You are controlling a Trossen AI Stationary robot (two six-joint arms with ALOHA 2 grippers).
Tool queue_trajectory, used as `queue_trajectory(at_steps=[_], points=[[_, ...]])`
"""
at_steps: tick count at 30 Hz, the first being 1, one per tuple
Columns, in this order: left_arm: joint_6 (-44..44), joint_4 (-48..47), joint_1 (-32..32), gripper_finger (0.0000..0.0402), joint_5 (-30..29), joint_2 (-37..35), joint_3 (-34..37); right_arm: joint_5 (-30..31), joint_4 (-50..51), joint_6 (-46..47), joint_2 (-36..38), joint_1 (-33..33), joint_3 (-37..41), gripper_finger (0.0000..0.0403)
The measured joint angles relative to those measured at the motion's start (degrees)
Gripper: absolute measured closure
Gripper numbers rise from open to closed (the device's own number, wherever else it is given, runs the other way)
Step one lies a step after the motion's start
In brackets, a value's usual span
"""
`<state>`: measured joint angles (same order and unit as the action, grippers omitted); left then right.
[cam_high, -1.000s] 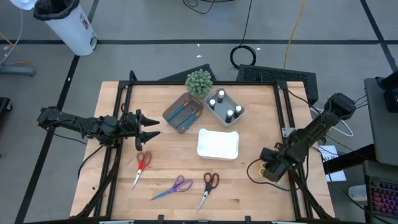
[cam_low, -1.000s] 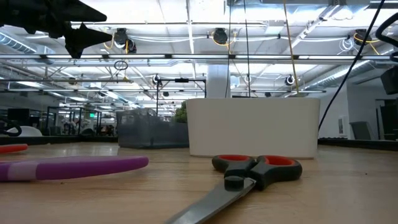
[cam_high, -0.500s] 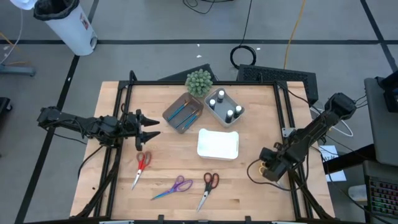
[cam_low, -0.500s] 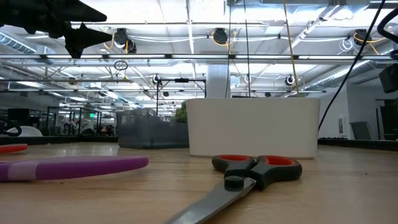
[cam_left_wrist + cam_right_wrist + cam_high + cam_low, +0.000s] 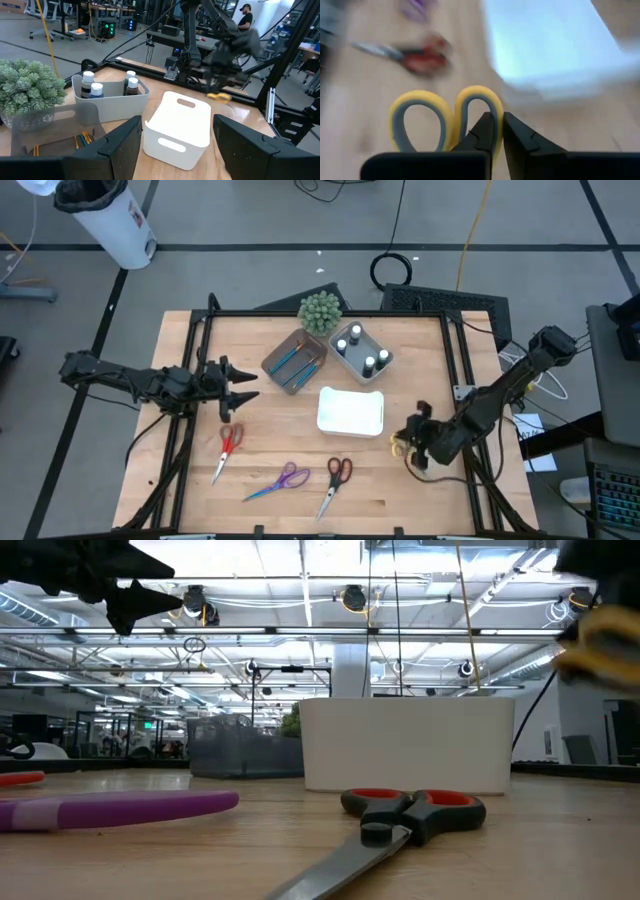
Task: Pick & Place Paint Supplies
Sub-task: Put the yellow scissors into the white bin
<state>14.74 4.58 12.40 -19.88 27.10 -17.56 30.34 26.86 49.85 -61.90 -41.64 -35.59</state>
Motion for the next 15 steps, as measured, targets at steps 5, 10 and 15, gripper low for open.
queue_trajectory(at_steps=[5,10,15], points=[[0.2,0.4,0.0,0.0149,-1.2,1.5,0.0,1.5,-20.5,-21.3,1.7,3.3,-0.2,0.0394],[0.7,3.2,0.0,0.0149,-0.9,1.5,0.0,1.1,-42.9,-45.5,1.6,8.6,-0.3,0.0394],[0.5,3.9,0.0,0.0149,-0.8,1.5,0.0,-4.6,-62.5,-61.6,0.9,16.2,-0.3,0.0394]])
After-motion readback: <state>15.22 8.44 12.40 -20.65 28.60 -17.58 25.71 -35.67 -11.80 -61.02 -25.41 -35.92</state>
